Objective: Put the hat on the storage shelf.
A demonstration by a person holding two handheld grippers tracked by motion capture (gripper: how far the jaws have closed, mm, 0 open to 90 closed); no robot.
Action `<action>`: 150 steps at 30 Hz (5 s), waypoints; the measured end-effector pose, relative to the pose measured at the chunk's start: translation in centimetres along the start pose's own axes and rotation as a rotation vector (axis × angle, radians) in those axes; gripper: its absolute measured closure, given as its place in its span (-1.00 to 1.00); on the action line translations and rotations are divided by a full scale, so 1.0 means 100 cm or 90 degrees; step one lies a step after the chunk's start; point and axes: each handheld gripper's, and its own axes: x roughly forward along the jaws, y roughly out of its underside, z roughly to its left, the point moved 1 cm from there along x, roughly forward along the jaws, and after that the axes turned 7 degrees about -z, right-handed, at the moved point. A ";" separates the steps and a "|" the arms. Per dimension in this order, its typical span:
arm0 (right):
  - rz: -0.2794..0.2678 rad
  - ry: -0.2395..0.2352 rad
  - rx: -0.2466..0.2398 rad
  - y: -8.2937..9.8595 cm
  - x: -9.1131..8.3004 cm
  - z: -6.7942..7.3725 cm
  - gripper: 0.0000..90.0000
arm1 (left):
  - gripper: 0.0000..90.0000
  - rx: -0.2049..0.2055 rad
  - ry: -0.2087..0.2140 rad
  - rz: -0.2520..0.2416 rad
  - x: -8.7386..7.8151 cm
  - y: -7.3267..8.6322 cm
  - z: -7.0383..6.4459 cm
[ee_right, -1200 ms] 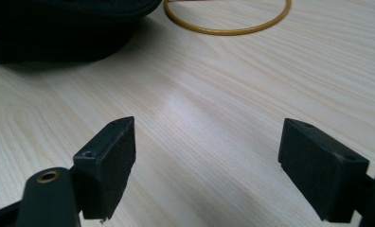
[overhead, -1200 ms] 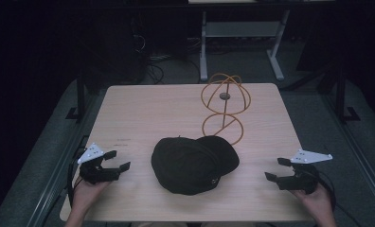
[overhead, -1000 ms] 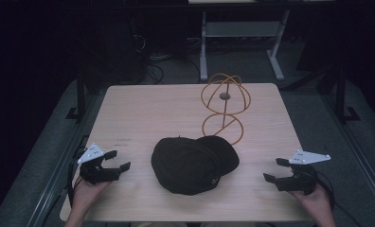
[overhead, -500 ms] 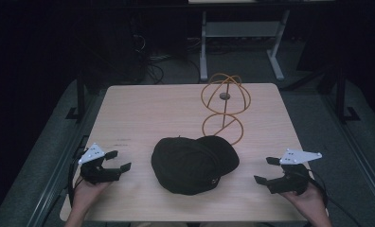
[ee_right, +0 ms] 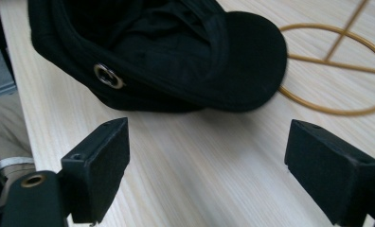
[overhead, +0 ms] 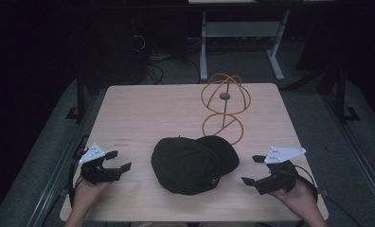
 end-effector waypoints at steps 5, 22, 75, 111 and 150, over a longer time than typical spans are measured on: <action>0.013 -0.021 -0.019 -0.014 0.010 0.008 -0.62 | -0.55 -0.005 -0.001 -0.003 -0.001 0.000 -0.001; 0.047 -0.088 -0.086 -0.057 0.038 0.034 -0.30 | -0.55 -0.008 0.003 0.002 0.001 0.001 0.001; 0.183 -0.249 -0.167 -0.098 0.138 0.098 0.76 | -0.55 0.005 0.013 0.007 0.003 0.001 -0.001; 0.035 -0.174 -0.151 -0.157 0.076 0.081 0.81 | -0.57 0.027 0.246 -0.156 0.017 -0.046 -0.071; -0.084 -0.176 -0.127 -0.175 0.064 0.073 0.54 | 0.88 0.156 0.171 -0.210 -0.009 -0.150 -0.078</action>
